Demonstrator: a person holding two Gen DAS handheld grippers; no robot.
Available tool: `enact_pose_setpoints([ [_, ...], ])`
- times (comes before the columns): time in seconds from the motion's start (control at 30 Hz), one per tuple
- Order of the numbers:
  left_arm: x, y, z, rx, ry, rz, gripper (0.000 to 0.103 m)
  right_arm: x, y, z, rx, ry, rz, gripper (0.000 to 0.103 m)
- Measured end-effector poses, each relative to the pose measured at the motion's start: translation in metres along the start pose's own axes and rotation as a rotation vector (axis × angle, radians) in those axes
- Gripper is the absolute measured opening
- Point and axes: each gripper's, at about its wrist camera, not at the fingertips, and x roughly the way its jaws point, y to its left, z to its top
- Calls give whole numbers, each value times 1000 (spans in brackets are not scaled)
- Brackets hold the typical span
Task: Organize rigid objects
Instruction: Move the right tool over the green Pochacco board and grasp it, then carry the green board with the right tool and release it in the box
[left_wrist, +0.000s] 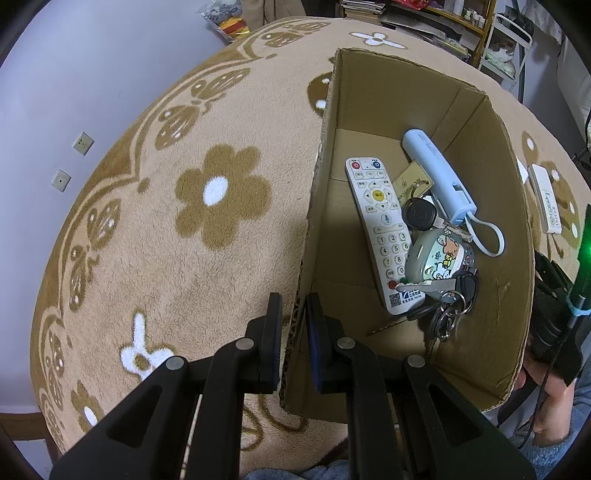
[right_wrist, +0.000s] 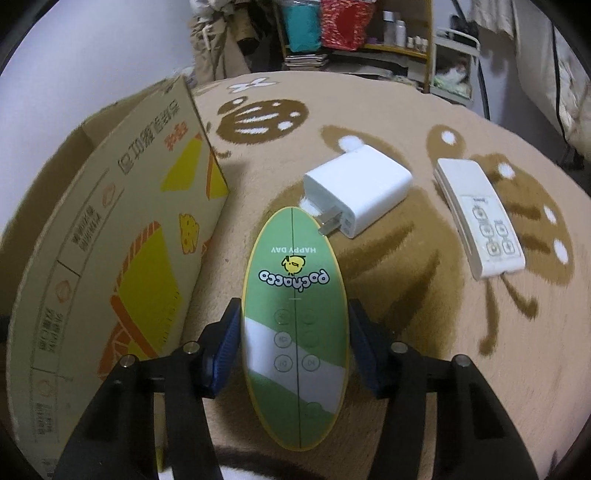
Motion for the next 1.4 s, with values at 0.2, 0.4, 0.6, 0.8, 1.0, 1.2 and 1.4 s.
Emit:
enact_pose_setpoints([
  [0.2, 0, 0, 0, 0, 0, 1, 13, -3, -3, 4, 52, -7, 0, 59],
  [0.4, 1, 1, 0, 2, 1, 1, 13, -17, -3, 12, 83, -46, 18, 59],
  [0.6, 0, 1, 1, 1, 2, 0, 13, -37, -1, 23, 91, -113, 43, 59],
  [0.8, 0, 1, 1, 2, 2, 1, 13, -44, 0, 27, 100, -141, 63, 59],
  [1.0, -1, 1, 1, 0, 2, 0, 13, -65, 3, 38, 98, -205, 90, 59],
  [1.2, -1, 1, 1, -3, 2, 0, 13, -91, 19, 47, 47, -264, 142, 59],
  [1.4, 0, 1, 1, -1, 1, 1, 13, -108, 41, 49, -13, -298, 180, 59],
])
